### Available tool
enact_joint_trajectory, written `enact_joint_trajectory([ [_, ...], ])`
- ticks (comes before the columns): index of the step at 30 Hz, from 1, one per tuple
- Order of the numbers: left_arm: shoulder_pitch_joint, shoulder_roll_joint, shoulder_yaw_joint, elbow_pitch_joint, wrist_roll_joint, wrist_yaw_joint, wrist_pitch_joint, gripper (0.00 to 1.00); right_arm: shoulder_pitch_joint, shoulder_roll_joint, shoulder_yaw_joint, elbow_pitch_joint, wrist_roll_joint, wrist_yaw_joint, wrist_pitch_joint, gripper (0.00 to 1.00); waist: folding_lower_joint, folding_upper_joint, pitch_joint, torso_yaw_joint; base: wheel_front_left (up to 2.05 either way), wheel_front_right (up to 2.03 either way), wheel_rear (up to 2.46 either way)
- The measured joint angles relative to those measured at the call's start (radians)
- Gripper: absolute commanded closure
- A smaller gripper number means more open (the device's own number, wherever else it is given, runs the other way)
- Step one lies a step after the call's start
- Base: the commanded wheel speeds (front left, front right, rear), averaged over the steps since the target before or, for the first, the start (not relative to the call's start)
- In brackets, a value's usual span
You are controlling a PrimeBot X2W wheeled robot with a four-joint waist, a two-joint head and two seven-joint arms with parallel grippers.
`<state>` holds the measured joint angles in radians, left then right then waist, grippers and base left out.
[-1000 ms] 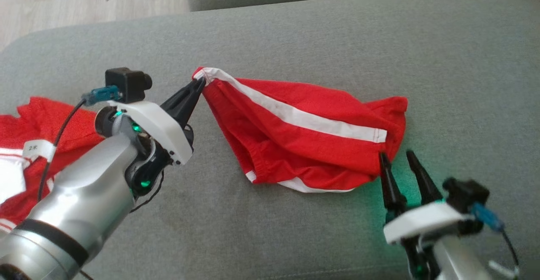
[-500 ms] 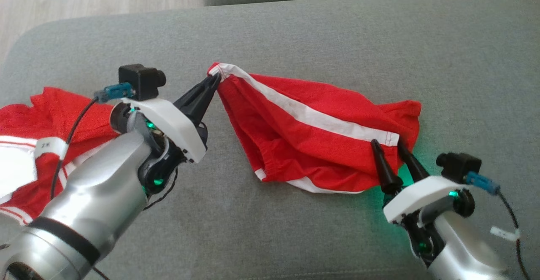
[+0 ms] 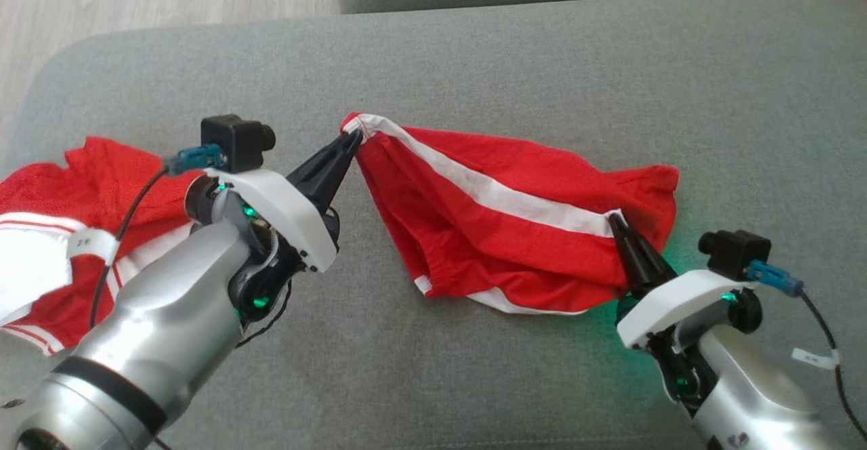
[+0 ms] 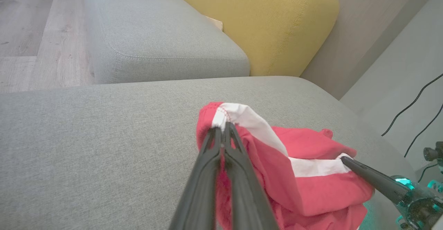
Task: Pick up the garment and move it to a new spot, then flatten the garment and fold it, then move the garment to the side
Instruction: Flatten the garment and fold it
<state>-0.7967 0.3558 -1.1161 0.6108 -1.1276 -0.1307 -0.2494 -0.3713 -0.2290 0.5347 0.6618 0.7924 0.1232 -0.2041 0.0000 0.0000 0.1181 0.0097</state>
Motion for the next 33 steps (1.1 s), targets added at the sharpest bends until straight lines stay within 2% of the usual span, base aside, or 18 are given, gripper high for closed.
enact_joint_trajectory([
  [6, 0.012, 0.007, 0.015, -0.007, 0.010, 0.000, 0.000, 1.00, -0.015, -0.017, 0.007, -0.021, -0.001, 0.000, -0.026, 1.00, 0.0000, 0.0000, -0.022, -0.005, 0.00, 0.00, 0.00],
  [11, -0.022, 0.040, 0.033, -0.064, 0.026, 0.000, 0.000, 1.00, -0.095, -0.076, -0.046, -0.108, -0.016, 0.000, -0.036, 1.00, 0.0000, 0.0000, -0.018, -0.017, 0.00, 0.00, 0.00],
  [14, -0.139, 0.058, 0.013, -0.095, 0.047, 0.000, 0.030, 1.00, -0.220, -0.123, -0.104, -0.144, -0.030, 0.000, -0.036, 1.00, 0.0000, 0.0000, 0.012, -0.020, 0.00, 0.00, 0.00],
  [18, -0.413, 0.060, -0.003, -0.103, 0.088, 0.000, 0.072, 1.00, -0.466, -0.173, -0.180, -0.150, -0.049, 0.000, -0.002, 1.00, 0.0000, 0.0000, 0.082, -0.025, 0.00, 0.00, 0.00],
  [24, -0.749, 0.015, 0.005, -0.016, 0.193, -0.001, 0.018, 1.00, -0.829, -0.200, -0.247, -0.102, -0.098, 0.000, -0.001, 1.00, 0.0001, 0.0000, 0.216, -0.032, 0.00, 0.00, 0.00],
  [29, -0.868, -0.016, 0.038, 0.044, 0.285, -0.001, -0.005, 1.00, -0.979, -0.203, -0.275, -0.091, -0.140, 0.000, -0.027, 1.00, 0.0003, -0.0001, 0.303, -0.040, 0.00, 0.00, 0.00],
  [33, -0.888, -0.047, 0.168, -0.006, 0.381, -0.001, -0.008, 1.00, -1.014, -0.218, -0.251, -0.109, -0.157, 0.000, -0.044, 1.00, 0.0003, -0.0001, 0.375, -0.043, 0.00, 0.00, 0.00],
])
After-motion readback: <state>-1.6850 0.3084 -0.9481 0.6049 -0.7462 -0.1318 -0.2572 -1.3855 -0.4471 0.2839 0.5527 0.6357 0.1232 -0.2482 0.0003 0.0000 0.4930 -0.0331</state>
